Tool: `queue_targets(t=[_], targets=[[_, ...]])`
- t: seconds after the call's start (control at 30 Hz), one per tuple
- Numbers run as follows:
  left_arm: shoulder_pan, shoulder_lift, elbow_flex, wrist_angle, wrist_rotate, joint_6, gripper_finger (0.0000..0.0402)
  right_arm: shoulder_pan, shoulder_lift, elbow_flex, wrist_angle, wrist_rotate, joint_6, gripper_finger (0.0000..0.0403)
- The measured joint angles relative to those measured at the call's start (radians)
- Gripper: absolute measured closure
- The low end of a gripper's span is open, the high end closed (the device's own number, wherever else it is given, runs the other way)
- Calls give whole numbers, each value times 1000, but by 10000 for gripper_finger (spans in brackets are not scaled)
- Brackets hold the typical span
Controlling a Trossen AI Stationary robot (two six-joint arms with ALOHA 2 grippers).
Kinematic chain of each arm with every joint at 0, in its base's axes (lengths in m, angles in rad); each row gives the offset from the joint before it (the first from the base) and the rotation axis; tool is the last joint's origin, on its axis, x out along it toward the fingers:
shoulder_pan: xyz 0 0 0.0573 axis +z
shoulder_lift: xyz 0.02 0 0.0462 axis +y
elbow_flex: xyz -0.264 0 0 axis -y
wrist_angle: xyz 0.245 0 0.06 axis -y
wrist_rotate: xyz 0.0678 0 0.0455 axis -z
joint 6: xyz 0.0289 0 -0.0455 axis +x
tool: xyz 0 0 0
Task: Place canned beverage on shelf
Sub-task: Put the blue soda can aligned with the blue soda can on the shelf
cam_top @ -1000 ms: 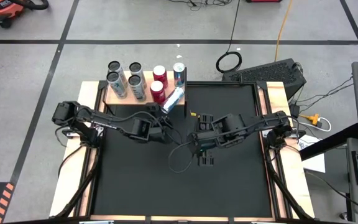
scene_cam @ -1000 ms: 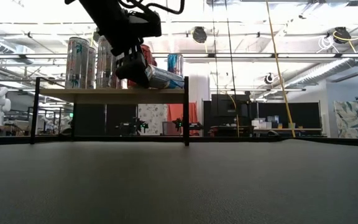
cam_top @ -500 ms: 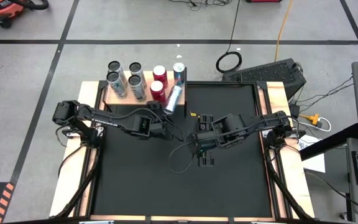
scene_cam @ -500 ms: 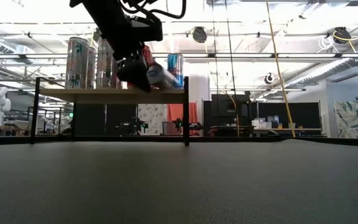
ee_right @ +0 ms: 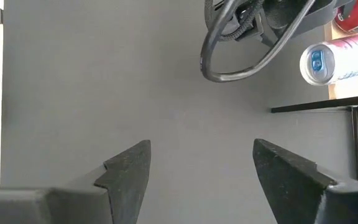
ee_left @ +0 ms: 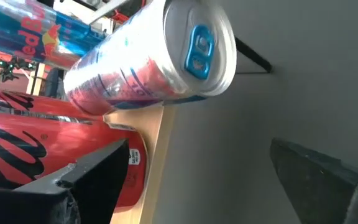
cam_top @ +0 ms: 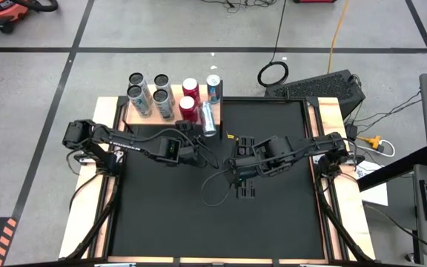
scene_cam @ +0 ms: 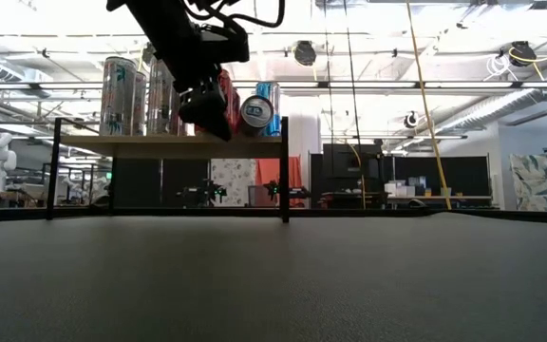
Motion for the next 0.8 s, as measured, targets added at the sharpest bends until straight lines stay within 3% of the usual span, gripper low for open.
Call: queue_targets(t=[0.33, 0.63, 0.8], targets=[[-115, 0, 31, 12, -90, 10, 60, -5, 0, 0, 0, 5, -3, 138], [-293, 0, 119, -232, -266, 0, 61, -32, 0, 0, 0, 2, 6, 138], [-371, 0, 179, -359, -295, -57, 61, -40, 0, 0, 2, 2, 4, 138]])
